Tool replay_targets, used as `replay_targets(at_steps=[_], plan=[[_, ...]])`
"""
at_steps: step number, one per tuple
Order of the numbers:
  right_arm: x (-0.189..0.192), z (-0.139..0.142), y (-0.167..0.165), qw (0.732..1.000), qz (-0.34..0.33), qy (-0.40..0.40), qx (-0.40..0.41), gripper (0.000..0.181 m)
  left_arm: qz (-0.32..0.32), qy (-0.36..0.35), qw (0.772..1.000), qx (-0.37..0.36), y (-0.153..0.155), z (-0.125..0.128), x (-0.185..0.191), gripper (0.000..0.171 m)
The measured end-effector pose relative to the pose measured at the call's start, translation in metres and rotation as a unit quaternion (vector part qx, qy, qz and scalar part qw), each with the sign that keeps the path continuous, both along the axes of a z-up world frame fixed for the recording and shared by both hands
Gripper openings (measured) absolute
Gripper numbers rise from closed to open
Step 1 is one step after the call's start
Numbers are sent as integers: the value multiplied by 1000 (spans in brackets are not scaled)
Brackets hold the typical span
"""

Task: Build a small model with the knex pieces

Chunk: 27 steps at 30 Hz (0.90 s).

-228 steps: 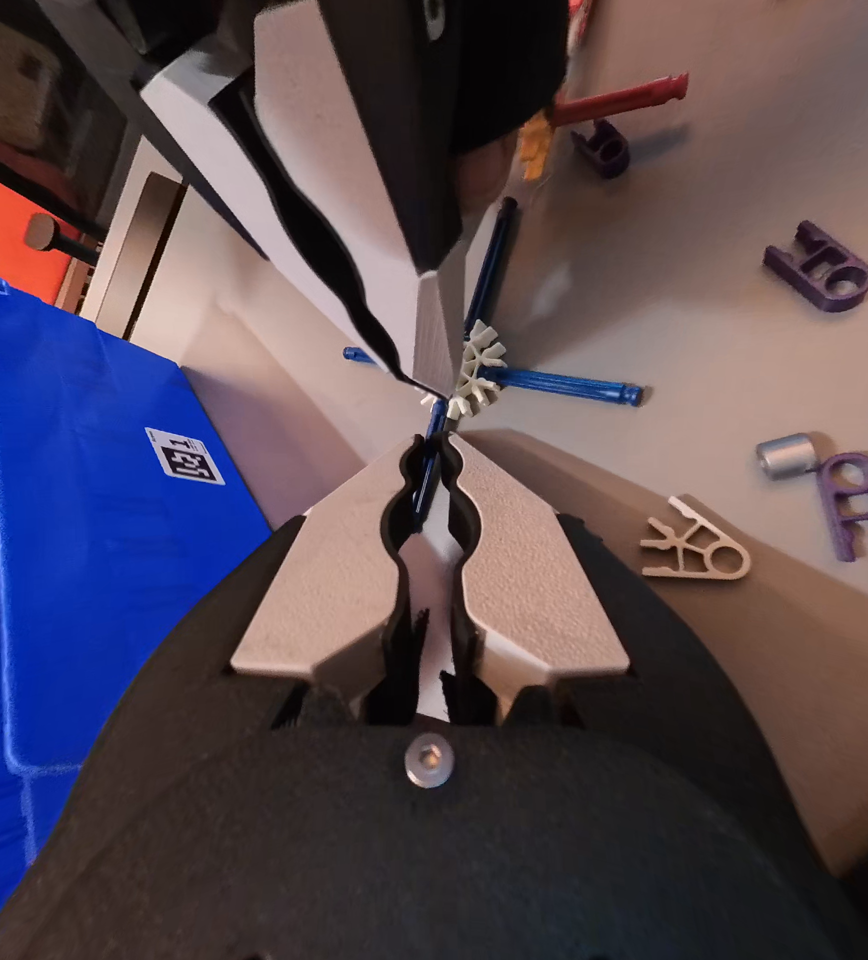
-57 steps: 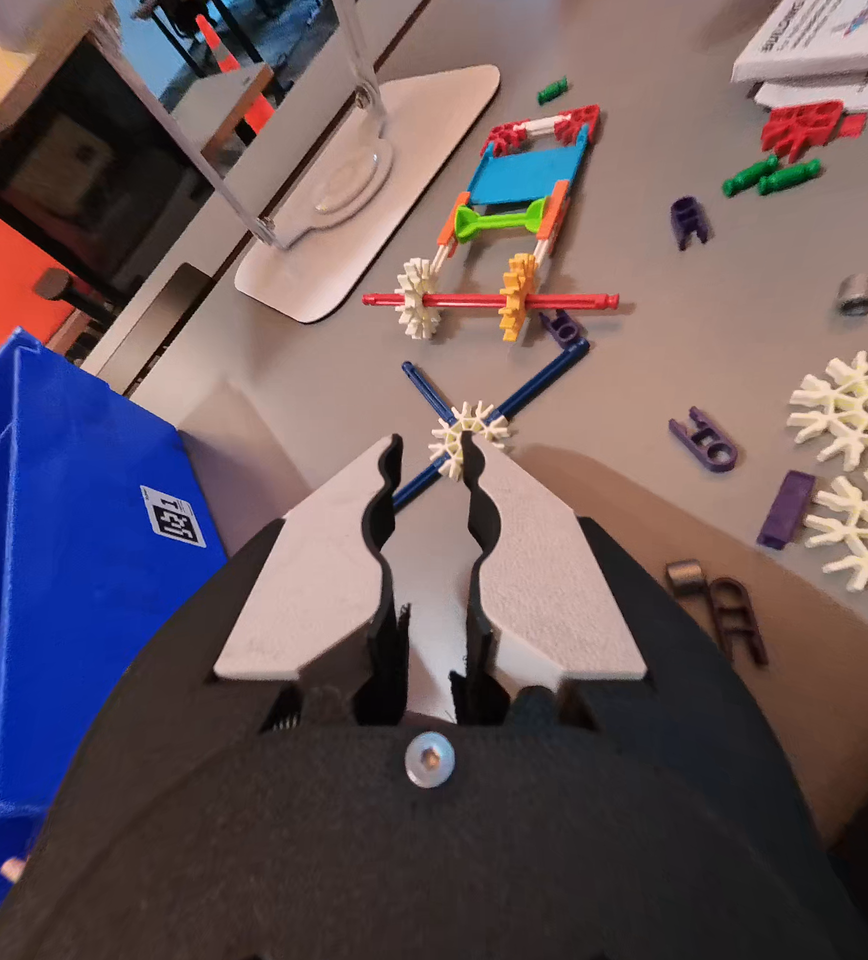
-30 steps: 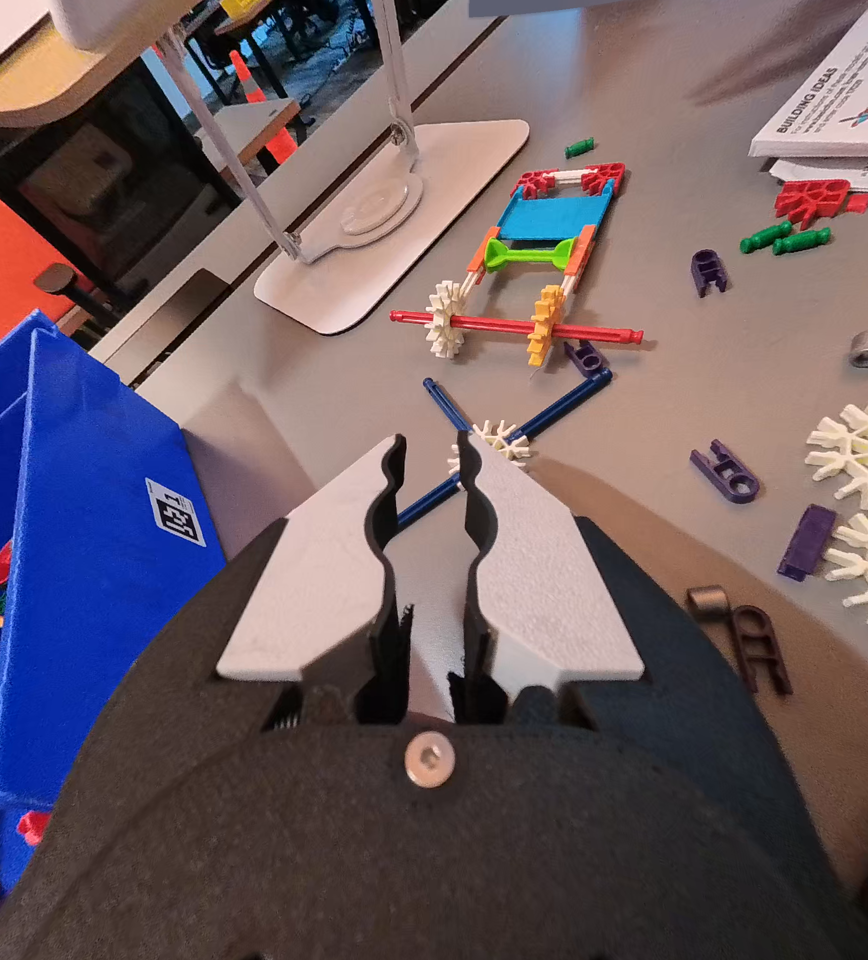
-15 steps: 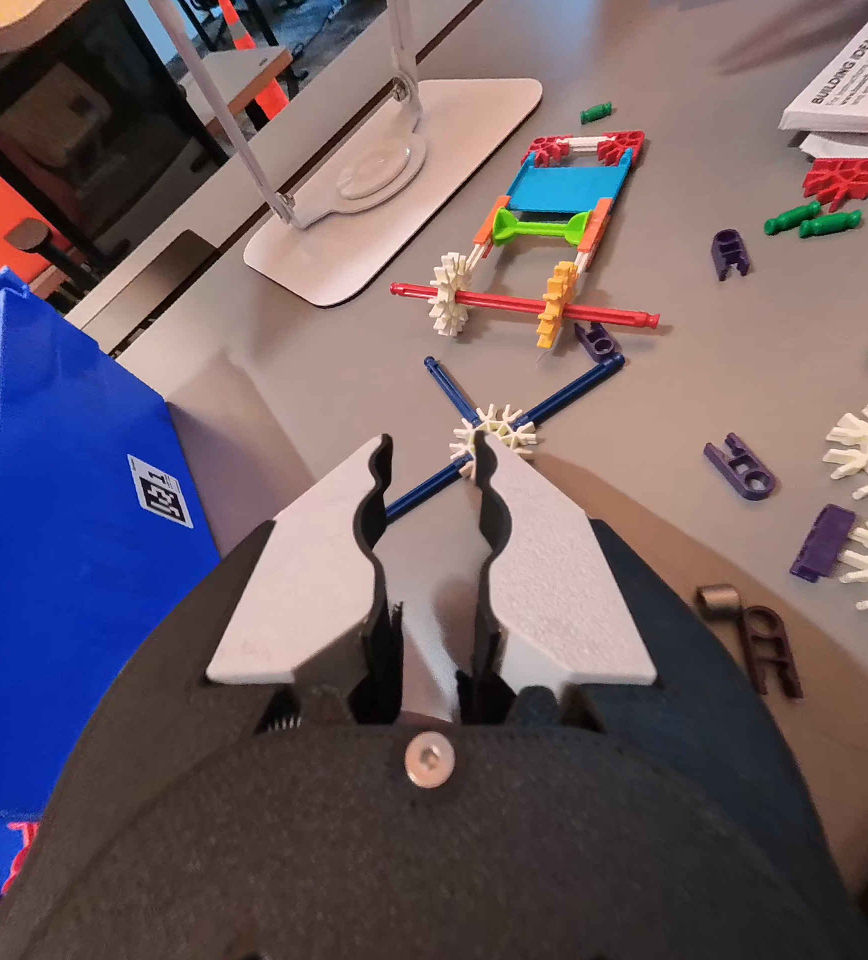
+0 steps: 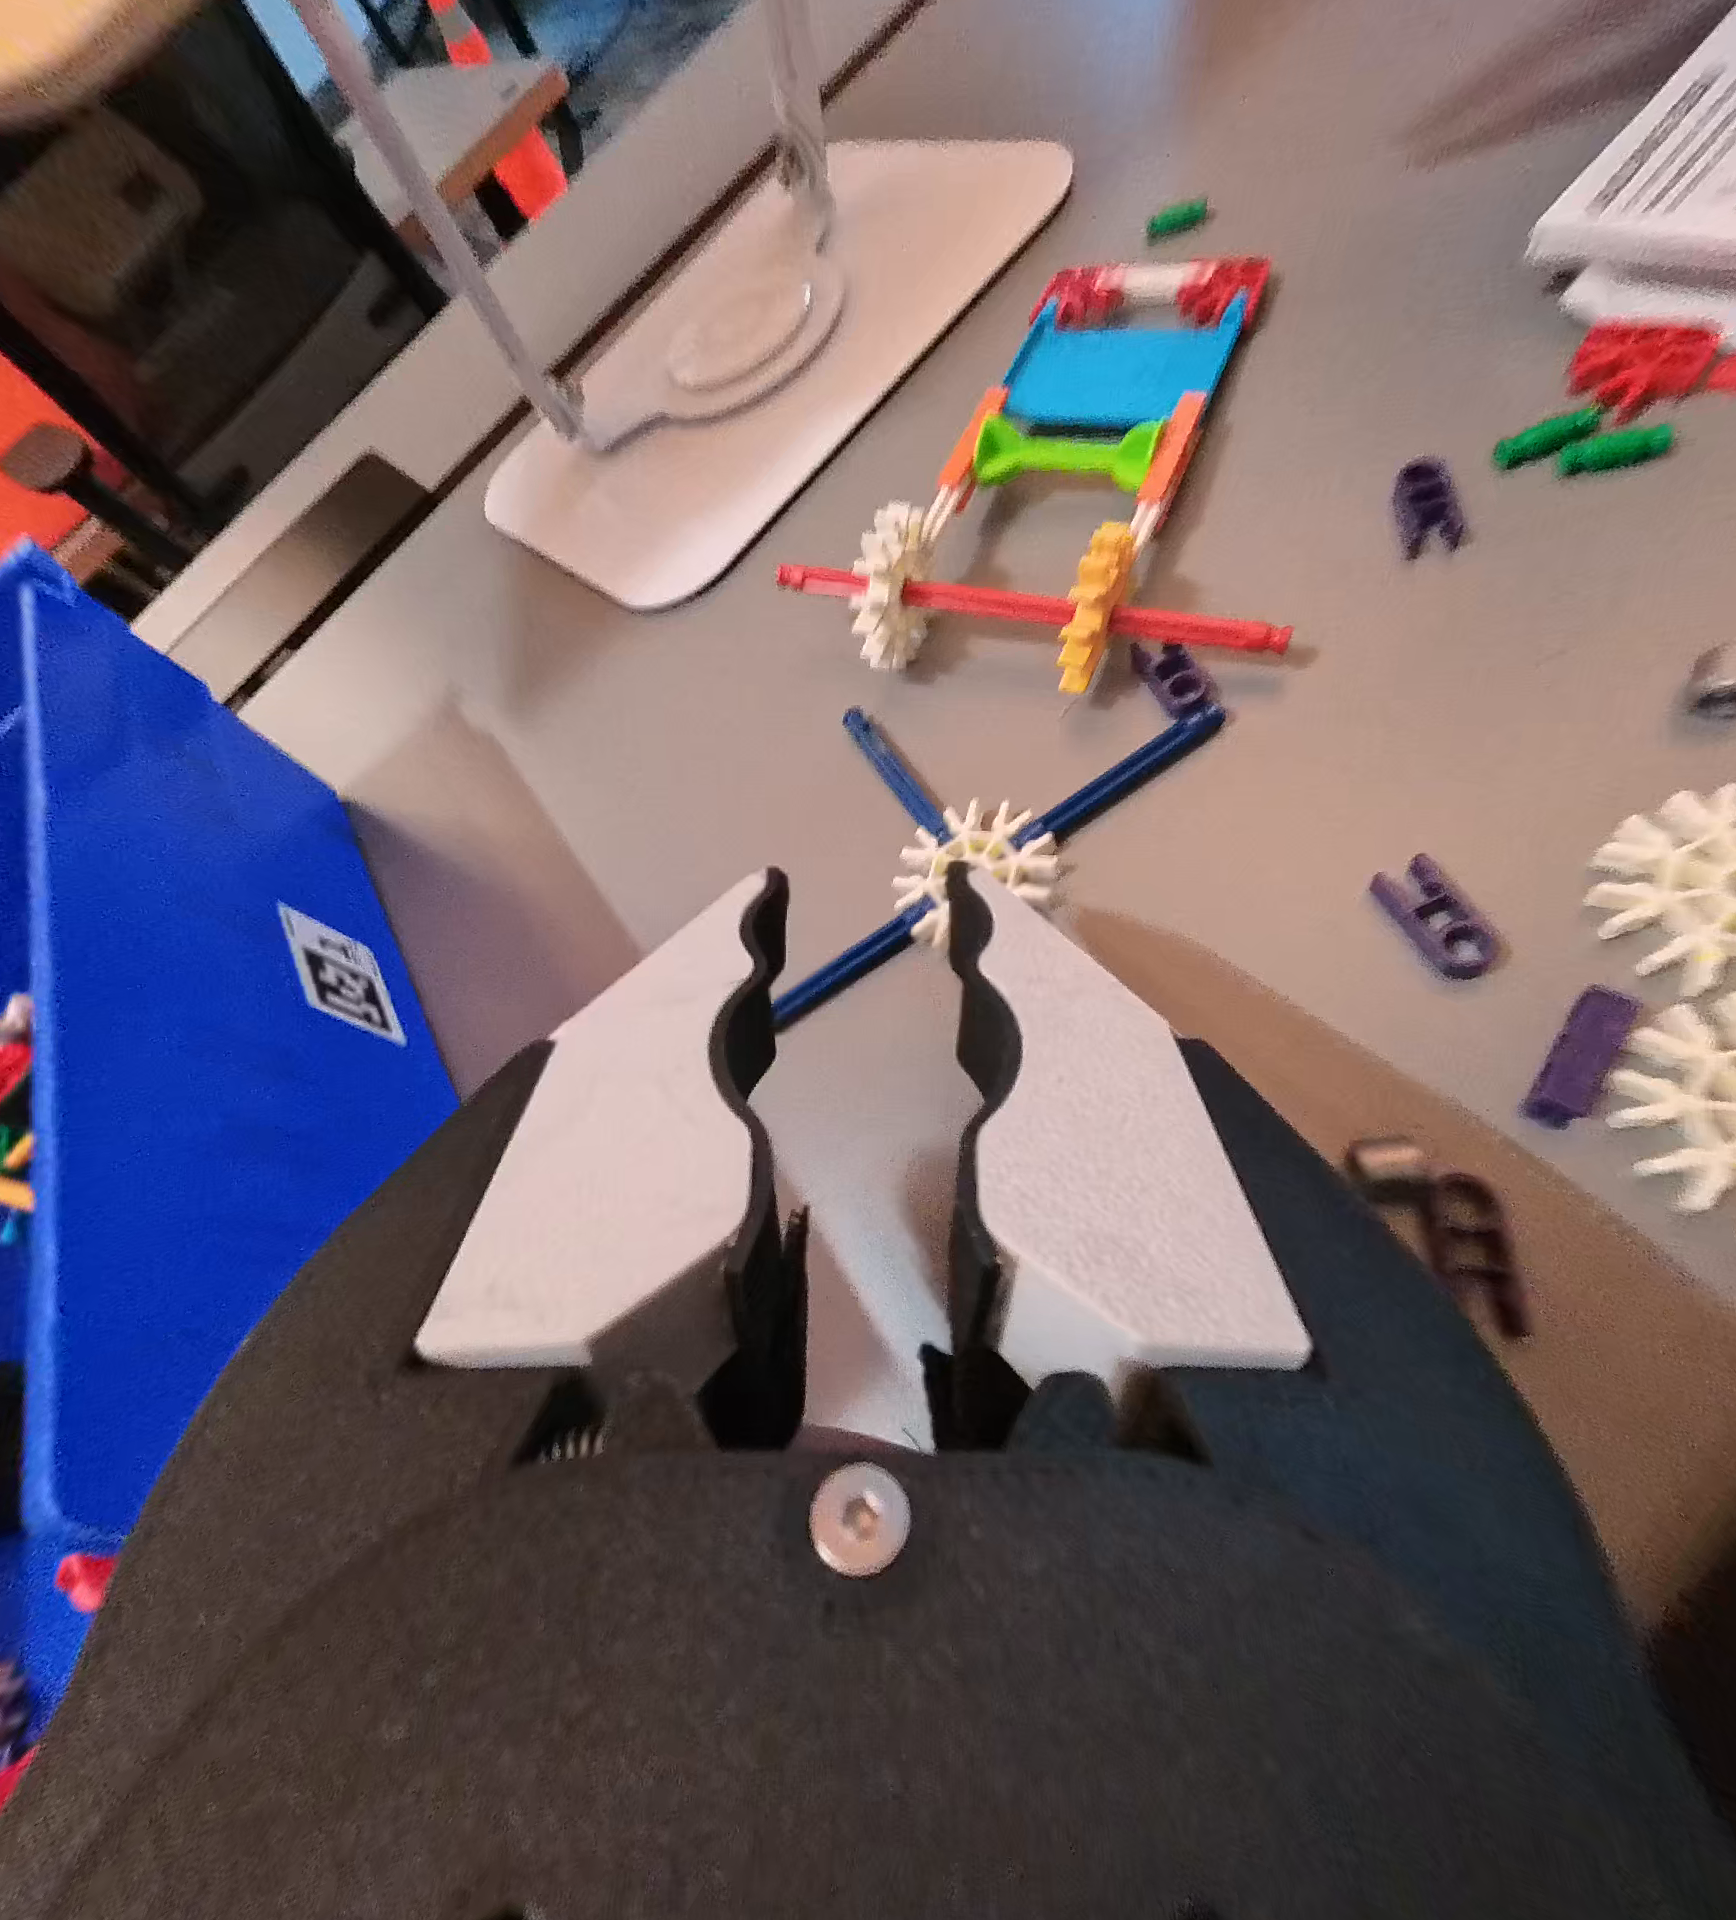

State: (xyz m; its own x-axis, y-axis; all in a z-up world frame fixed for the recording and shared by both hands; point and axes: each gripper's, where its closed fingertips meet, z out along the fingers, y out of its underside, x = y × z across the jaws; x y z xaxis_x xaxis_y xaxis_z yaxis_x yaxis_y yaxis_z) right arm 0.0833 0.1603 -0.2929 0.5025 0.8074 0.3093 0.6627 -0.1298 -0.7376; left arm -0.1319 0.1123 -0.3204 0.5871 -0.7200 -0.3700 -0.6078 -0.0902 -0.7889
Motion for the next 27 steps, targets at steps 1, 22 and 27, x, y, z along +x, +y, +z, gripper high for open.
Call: replay_targets(at_steps=[1,22,27], plan=[[0,-1,0,1000,1,-1,0,5,-13,-16,1000,5,-5,8,4,27],[-2,-7,-1,1000,10,-12,1,6,-40,36,998,27,-39,33,-30,28],[-3,-7,-2,1000,14,-15,4,6,-55,26,998,-19,-38,21,-8,40]])
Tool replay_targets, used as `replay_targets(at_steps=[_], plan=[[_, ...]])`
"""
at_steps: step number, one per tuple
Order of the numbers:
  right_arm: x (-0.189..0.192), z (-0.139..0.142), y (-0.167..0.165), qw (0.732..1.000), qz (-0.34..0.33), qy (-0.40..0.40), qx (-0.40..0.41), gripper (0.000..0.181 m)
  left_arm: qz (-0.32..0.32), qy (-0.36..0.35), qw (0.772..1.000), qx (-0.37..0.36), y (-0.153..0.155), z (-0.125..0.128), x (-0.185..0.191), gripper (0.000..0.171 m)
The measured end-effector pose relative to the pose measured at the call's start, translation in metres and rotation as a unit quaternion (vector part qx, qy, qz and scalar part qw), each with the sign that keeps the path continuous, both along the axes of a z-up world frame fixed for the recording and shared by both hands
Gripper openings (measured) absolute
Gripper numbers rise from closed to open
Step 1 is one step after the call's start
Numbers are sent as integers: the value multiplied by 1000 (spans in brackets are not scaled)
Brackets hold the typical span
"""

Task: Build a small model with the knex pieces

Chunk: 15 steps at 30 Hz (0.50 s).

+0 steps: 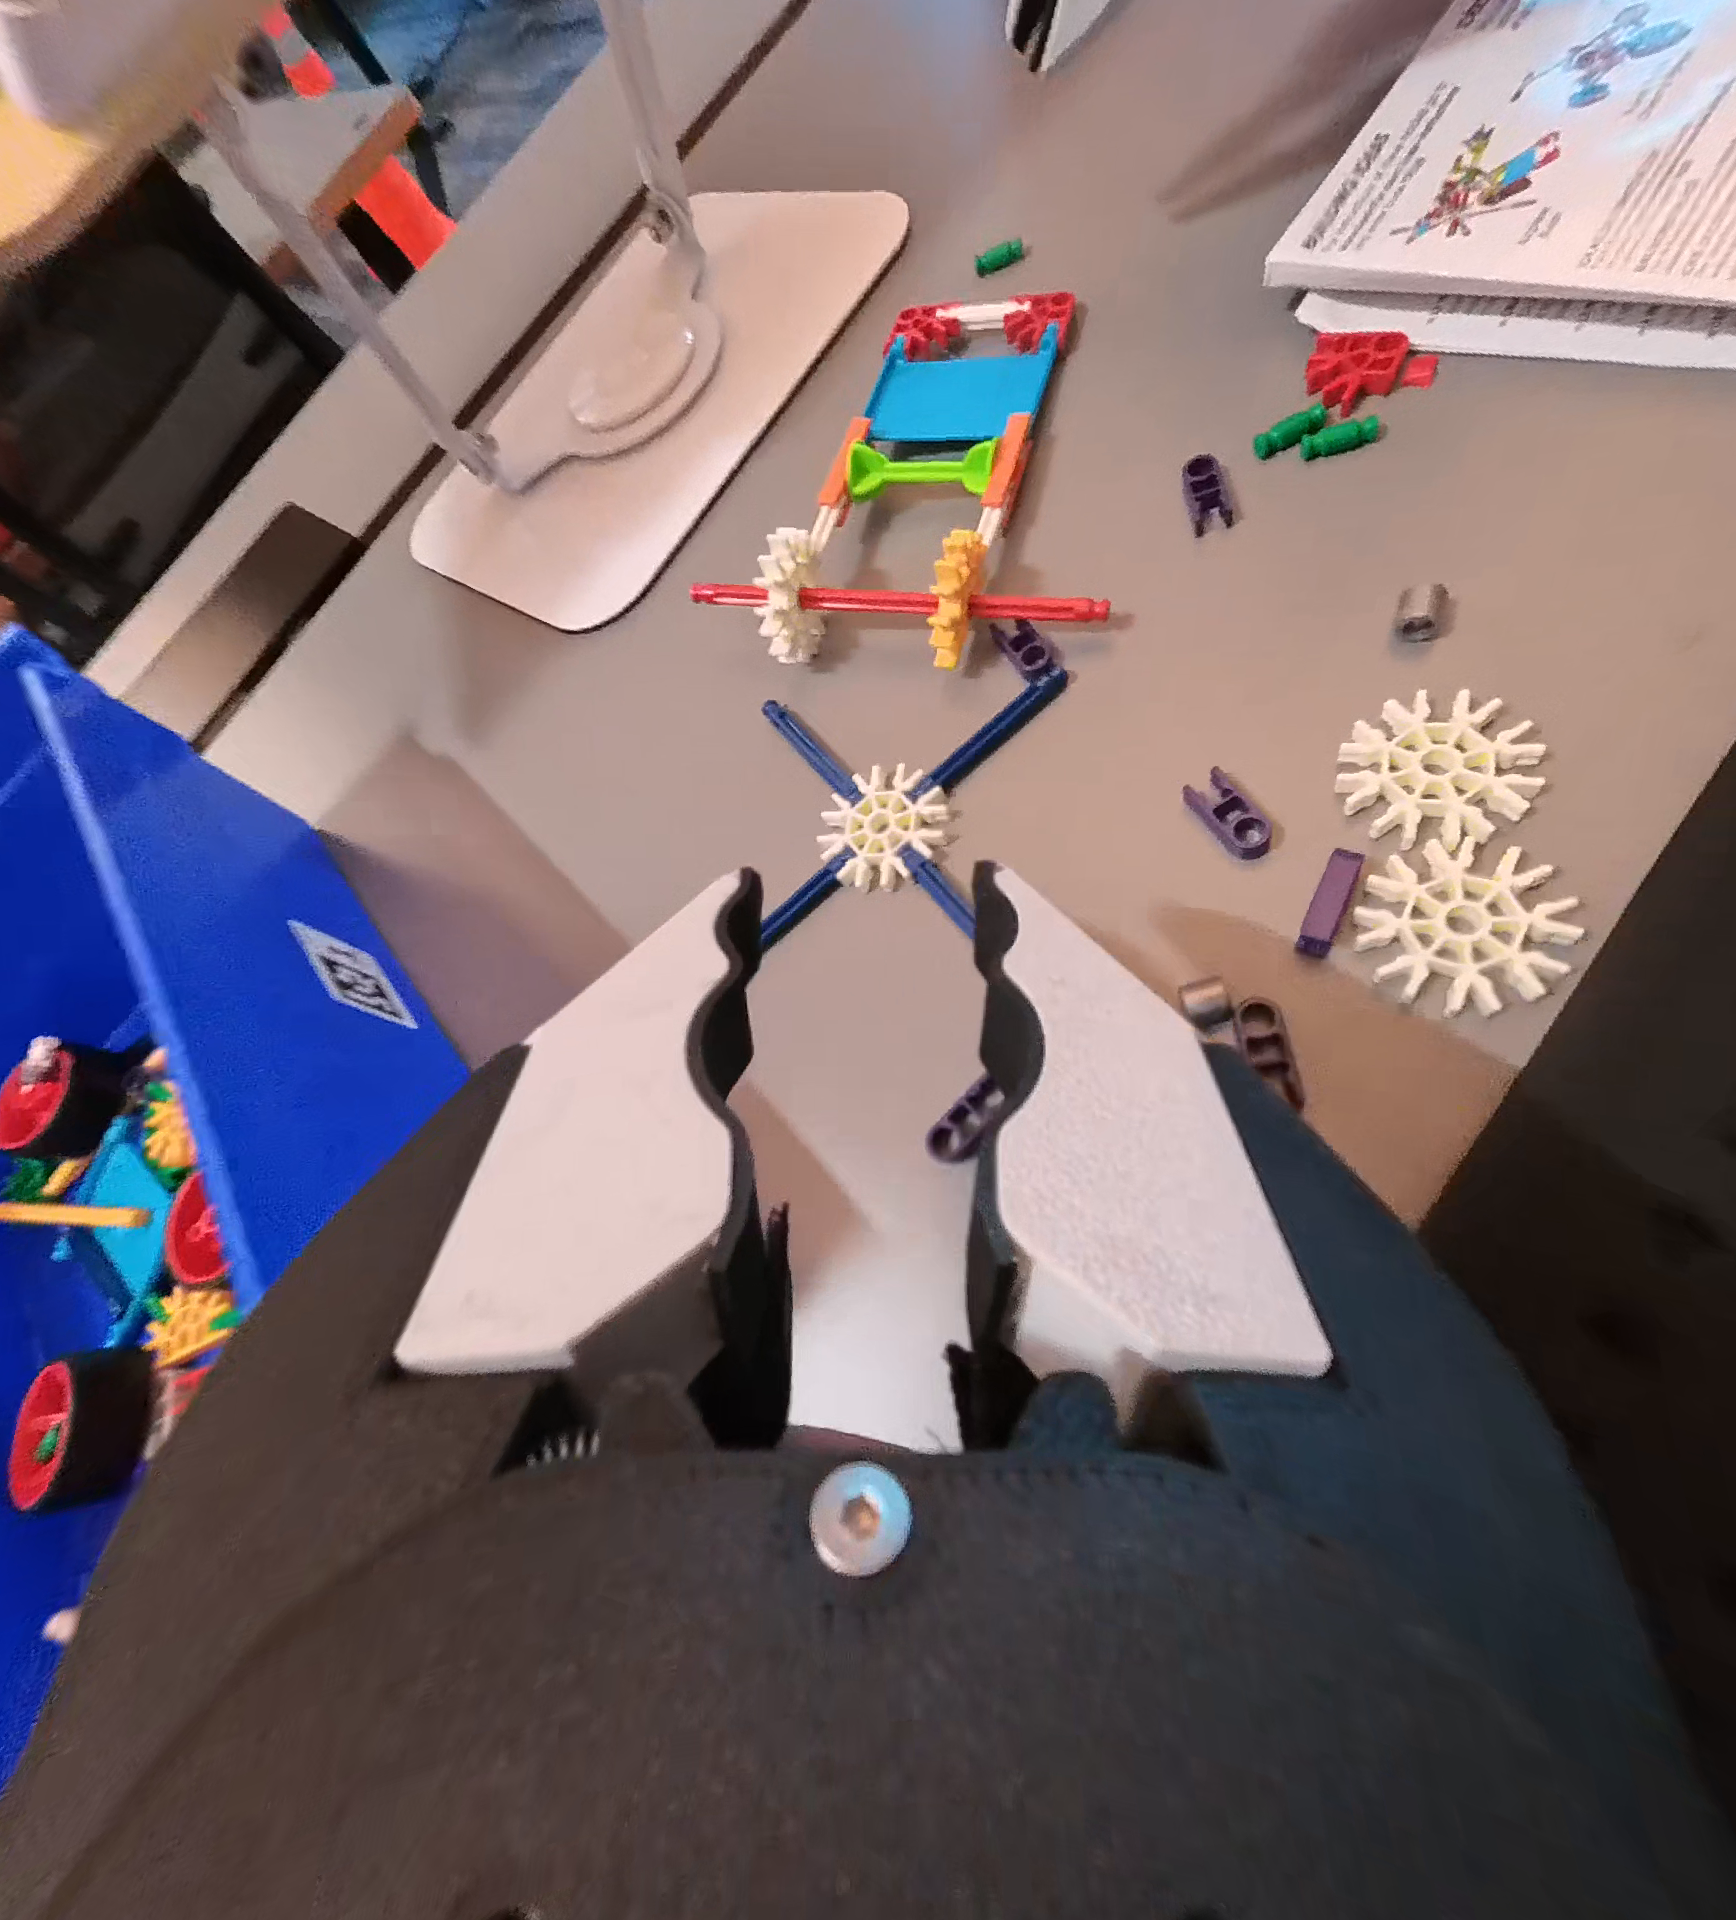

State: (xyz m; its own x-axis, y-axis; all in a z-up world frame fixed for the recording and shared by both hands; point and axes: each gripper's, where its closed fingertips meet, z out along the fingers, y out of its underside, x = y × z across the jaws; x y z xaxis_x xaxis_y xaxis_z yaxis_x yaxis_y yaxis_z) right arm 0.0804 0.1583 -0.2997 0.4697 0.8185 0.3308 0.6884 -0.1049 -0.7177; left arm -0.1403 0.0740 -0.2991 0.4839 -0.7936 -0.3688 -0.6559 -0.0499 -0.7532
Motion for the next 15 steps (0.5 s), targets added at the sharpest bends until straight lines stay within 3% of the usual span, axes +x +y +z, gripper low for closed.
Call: replay_targets(at_steps=[4,15], plan=[[-1,0,-1,1000,3,-2,2,6,4,26,998,-56,8,-24,10,49],[-4,-2,-4,1000,10,-10,5,7,29,45,991,-119,34,-52,28,54]])
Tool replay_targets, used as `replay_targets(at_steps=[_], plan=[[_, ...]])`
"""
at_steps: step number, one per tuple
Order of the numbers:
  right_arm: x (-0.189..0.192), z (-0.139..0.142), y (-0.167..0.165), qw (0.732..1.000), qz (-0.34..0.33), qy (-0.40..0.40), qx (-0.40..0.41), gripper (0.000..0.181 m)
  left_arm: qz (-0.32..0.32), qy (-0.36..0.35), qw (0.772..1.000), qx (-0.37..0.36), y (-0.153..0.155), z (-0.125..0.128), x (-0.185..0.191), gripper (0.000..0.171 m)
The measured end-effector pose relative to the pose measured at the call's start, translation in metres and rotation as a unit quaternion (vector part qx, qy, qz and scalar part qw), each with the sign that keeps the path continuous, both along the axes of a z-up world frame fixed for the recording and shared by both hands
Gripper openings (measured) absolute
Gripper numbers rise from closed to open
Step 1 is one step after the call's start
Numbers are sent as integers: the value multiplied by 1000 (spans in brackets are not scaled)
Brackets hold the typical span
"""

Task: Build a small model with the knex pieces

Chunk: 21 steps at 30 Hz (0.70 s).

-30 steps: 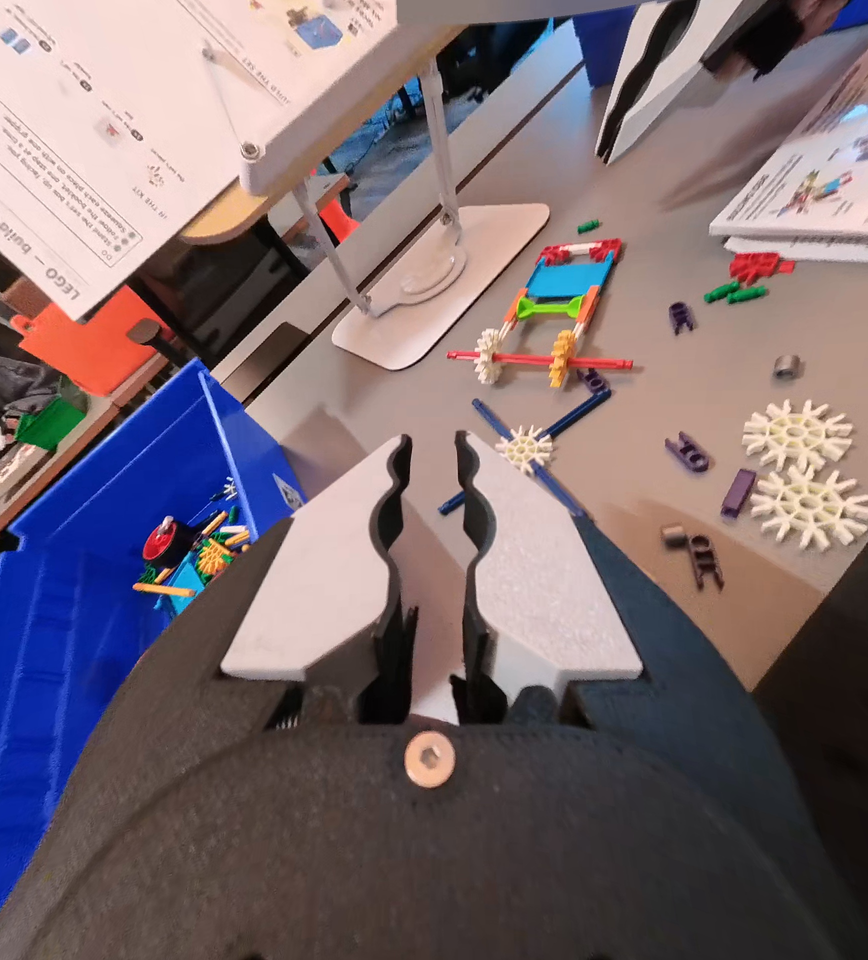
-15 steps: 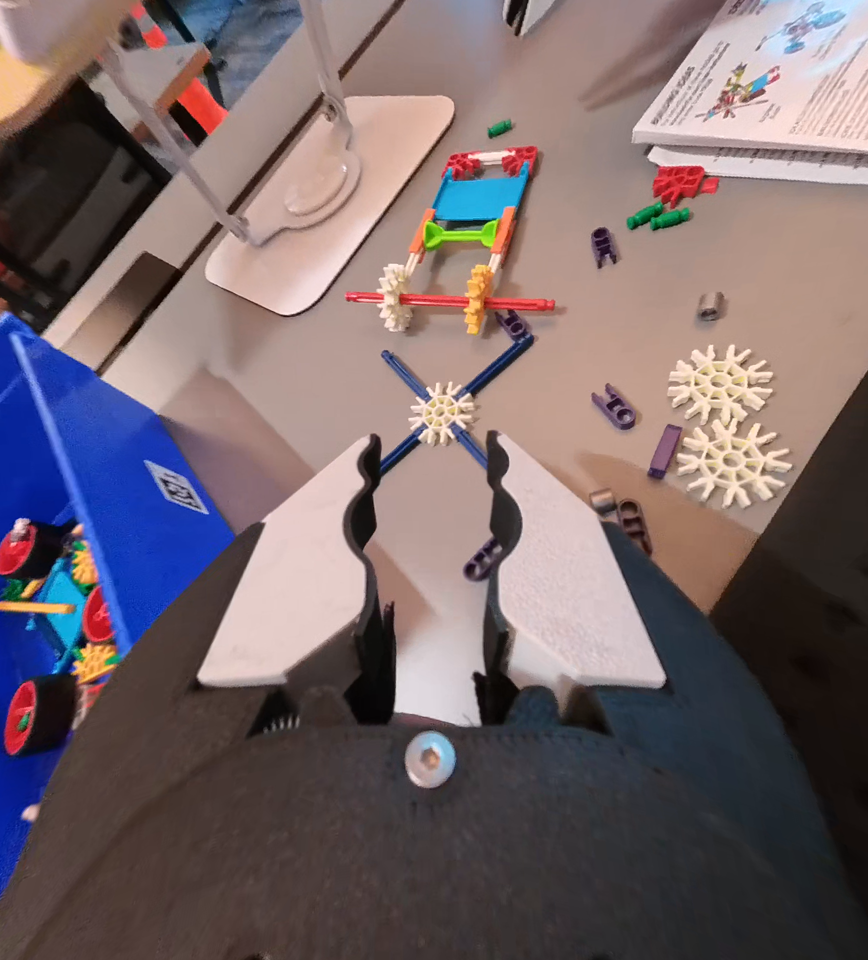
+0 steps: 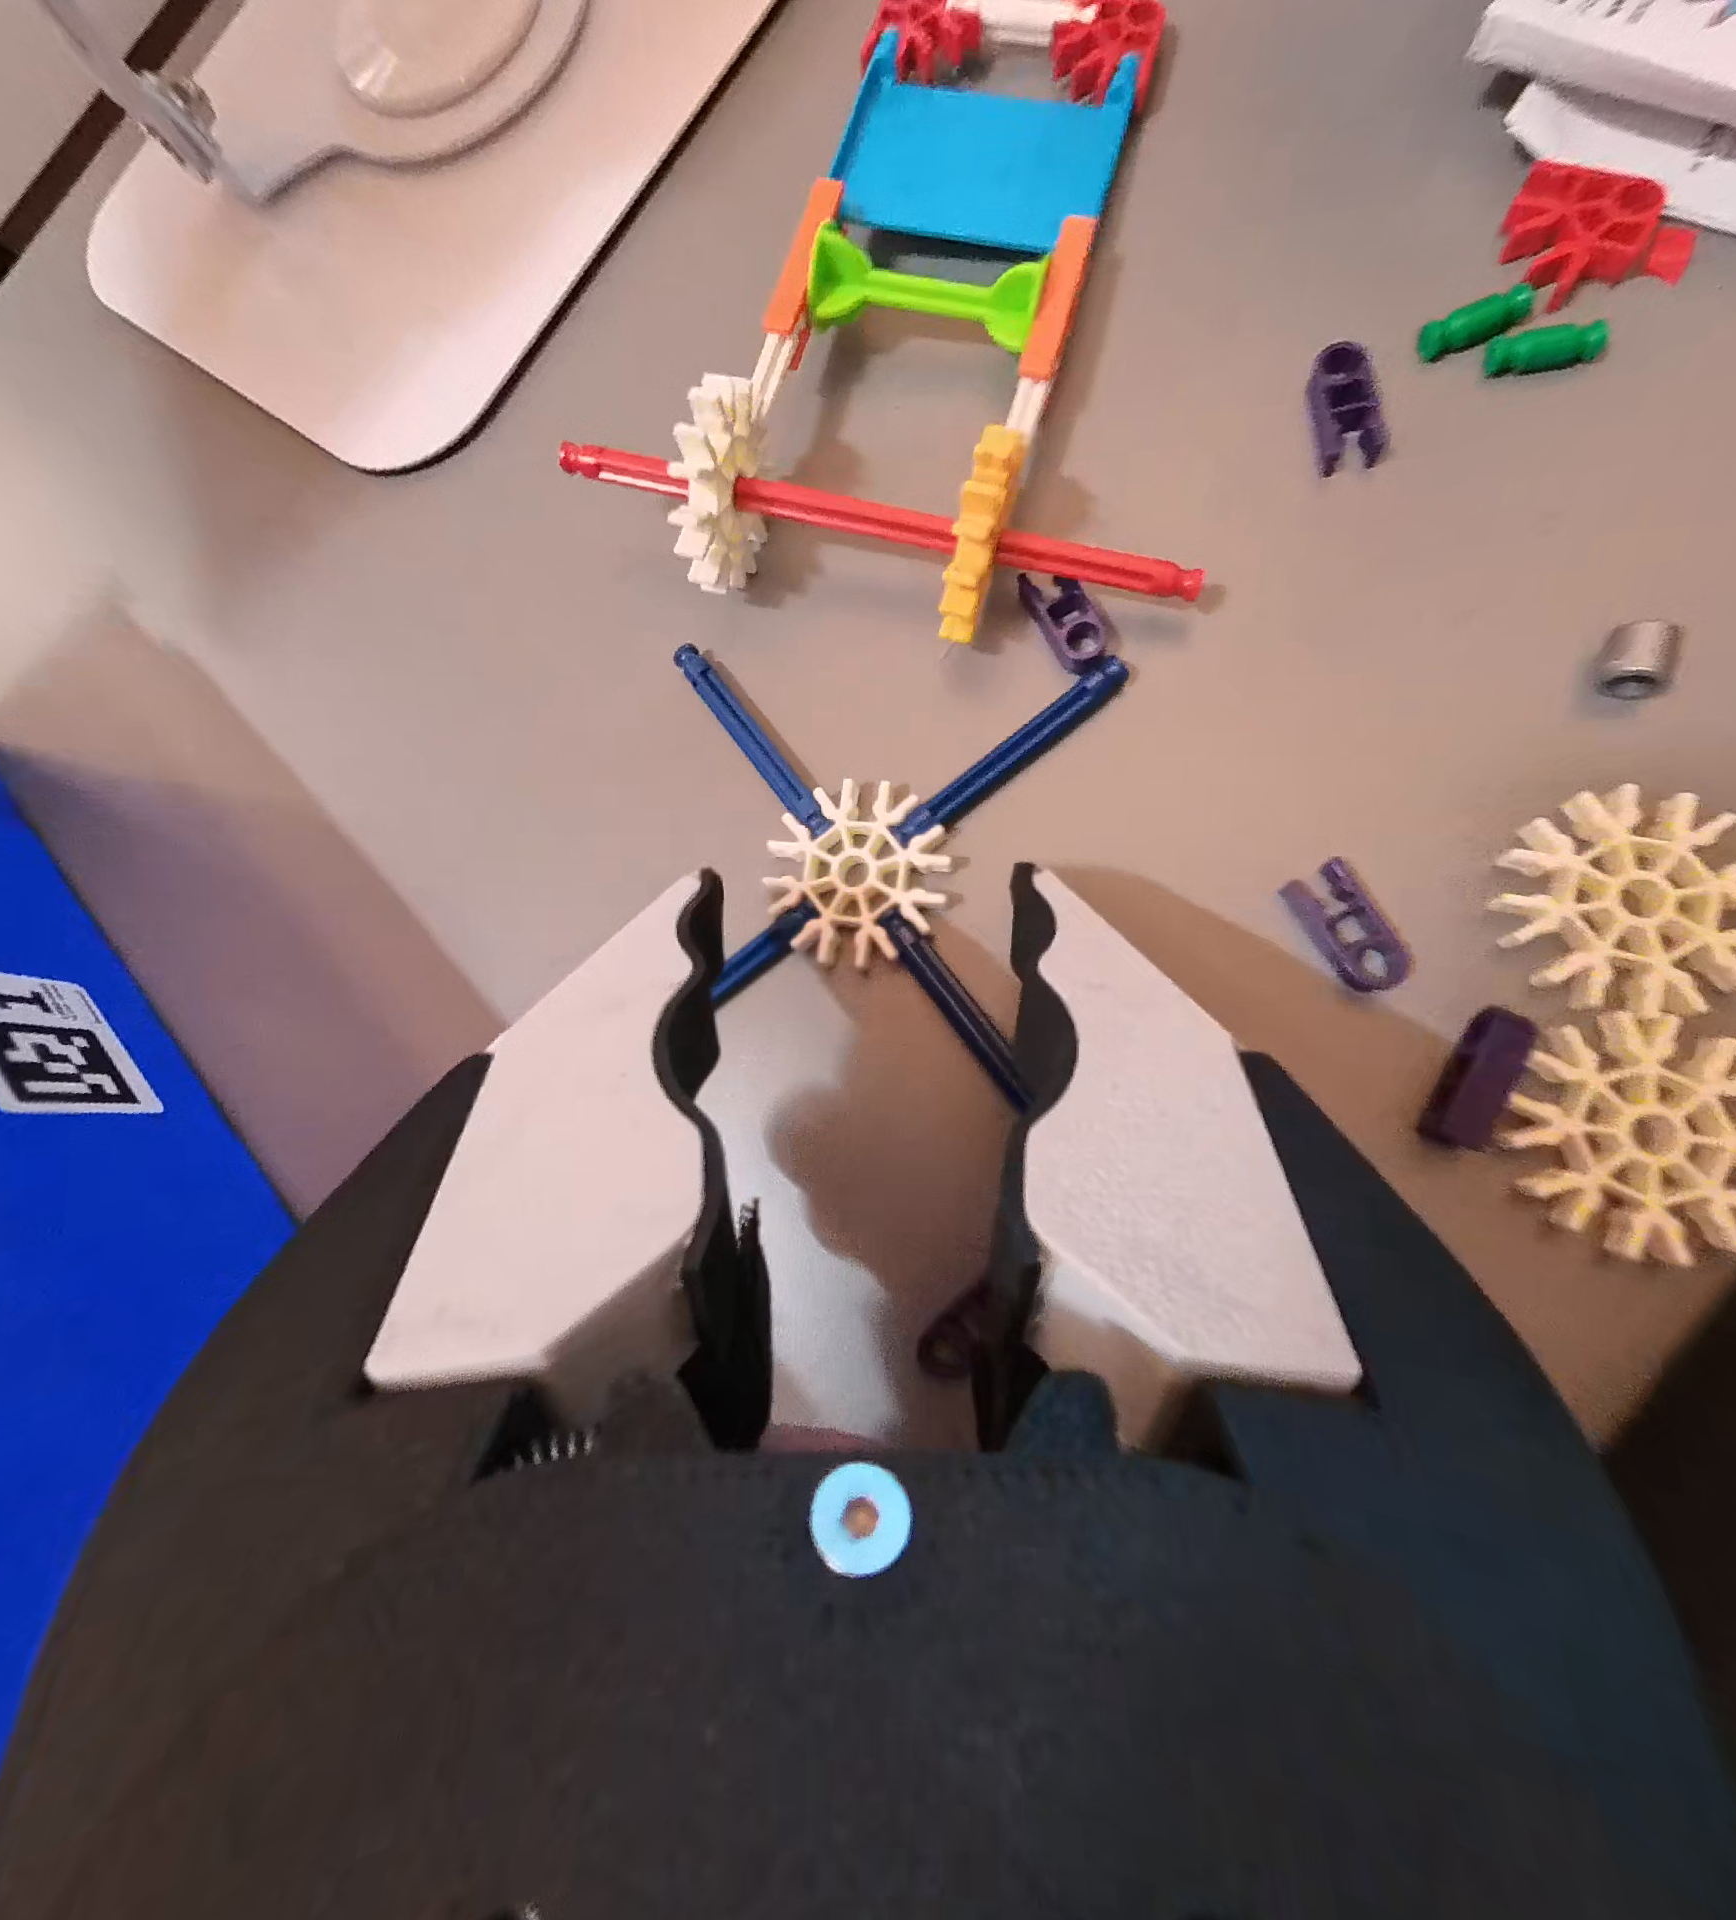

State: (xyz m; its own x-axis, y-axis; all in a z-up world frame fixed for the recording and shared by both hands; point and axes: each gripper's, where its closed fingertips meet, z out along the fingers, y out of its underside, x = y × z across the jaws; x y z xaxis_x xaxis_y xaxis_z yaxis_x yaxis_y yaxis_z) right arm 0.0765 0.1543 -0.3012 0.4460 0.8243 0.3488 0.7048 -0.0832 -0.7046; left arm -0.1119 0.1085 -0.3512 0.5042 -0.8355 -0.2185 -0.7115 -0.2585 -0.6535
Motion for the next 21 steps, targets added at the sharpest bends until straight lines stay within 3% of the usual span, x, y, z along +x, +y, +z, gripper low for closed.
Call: replay_targets(at_steps=[10,21], plan=[[-3,0,-2,1000,5,-3,3,7,13,-30,999,-34,2,-7,5,36],[-2,5,-2,1000,2,2,9,7,4,-14,997,70,-2,19,1,36]])
